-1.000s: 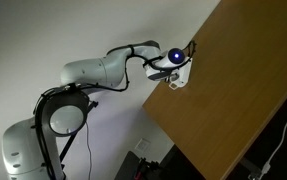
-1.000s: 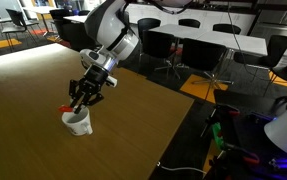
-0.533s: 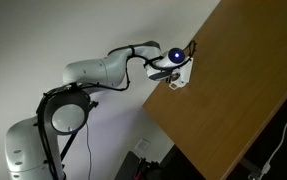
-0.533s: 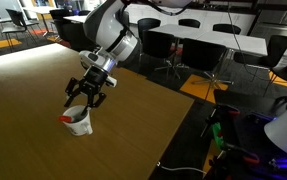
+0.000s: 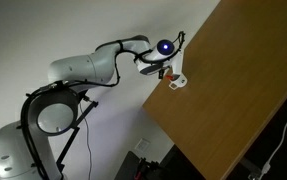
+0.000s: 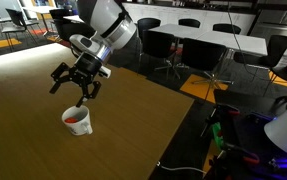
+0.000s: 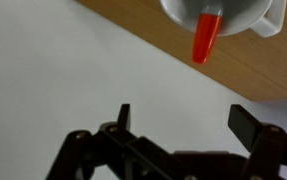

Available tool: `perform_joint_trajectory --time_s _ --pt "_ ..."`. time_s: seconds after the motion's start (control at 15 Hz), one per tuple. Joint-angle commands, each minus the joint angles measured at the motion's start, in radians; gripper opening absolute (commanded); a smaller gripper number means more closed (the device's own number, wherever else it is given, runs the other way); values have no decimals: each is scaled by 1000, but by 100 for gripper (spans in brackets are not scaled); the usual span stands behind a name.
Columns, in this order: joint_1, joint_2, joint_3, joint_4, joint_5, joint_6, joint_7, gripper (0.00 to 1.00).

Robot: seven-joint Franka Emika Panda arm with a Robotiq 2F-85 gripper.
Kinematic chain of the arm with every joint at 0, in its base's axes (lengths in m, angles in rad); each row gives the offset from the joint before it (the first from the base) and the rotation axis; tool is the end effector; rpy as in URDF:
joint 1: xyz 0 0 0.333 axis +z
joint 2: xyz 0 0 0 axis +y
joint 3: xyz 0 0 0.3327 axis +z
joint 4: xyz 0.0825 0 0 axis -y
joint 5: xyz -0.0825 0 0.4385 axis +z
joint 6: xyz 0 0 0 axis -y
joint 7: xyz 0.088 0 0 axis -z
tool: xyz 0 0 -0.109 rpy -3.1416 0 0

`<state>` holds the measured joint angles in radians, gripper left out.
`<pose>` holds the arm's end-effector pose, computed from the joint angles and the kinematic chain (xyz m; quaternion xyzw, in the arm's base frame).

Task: Put the marker in the mug

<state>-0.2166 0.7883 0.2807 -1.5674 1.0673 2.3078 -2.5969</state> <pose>0.7574 0.0389 0.1743 -0.5577 -0.6927 -0.4271 0.1635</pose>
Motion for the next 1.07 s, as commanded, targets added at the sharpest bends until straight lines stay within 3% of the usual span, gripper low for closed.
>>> perform_joint_trajectory --time_s 0.0,0.27,0.6,0.67,0.8,1.0 --pt "-106 -112 138 -112 -46 47 -6 100" --pt "-298 -150 349 -184 -41 11 -6 100" --pt "-516 -162 547 -304 -52 28 -6 100" --pt "-441 -124 484 -230 -42 14 0 100" --pt "-494 -124 524 -263 -46 14 -1 100" --pt "-504 -124 532 -273 -47 14 -1 100"
